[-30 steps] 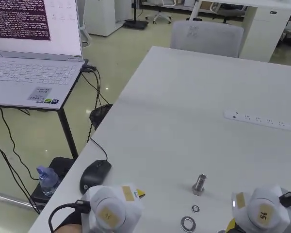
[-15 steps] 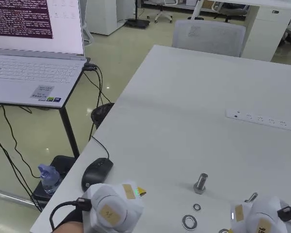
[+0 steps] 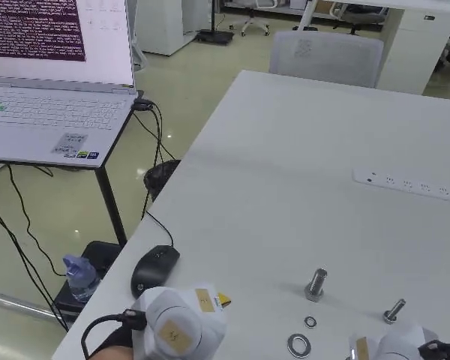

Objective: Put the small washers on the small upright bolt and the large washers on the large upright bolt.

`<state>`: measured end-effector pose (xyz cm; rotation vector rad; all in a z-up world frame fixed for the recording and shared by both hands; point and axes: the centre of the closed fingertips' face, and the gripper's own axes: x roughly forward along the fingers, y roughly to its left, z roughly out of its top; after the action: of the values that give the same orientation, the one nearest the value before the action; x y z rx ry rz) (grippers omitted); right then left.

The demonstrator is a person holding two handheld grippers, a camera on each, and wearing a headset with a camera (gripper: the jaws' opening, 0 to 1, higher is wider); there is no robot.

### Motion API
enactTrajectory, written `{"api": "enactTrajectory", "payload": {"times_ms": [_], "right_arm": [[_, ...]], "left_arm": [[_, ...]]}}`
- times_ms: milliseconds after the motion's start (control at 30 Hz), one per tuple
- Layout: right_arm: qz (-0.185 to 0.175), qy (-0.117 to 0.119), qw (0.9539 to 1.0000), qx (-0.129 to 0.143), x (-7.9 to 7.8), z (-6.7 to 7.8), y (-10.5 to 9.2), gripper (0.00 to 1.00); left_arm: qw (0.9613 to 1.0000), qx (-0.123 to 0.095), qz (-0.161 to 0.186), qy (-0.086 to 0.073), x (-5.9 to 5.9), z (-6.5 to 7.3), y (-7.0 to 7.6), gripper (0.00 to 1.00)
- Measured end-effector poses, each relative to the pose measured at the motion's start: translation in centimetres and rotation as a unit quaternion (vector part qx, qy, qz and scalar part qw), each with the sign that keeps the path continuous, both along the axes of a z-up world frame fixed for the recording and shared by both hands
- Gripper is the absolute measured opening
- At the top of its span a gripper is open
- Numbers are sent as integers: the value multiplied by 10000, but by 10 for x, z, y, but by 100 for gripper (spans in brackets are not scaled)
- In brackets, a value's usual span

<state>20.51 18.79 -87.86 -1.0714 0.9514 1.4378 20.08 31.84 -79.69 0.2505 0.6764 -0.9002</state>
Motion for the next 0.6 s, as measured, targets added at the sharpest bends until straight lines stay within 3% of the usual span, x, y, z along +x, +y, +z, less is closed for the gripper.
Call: {"api": "enactTrajectory", "payload": {"times_ms": [600], "right_arm": [[140,-163,9998,11,-1,0,0,15]], "left_arm": [[10000,-1,-40,10,2,0,-1,93]]}}
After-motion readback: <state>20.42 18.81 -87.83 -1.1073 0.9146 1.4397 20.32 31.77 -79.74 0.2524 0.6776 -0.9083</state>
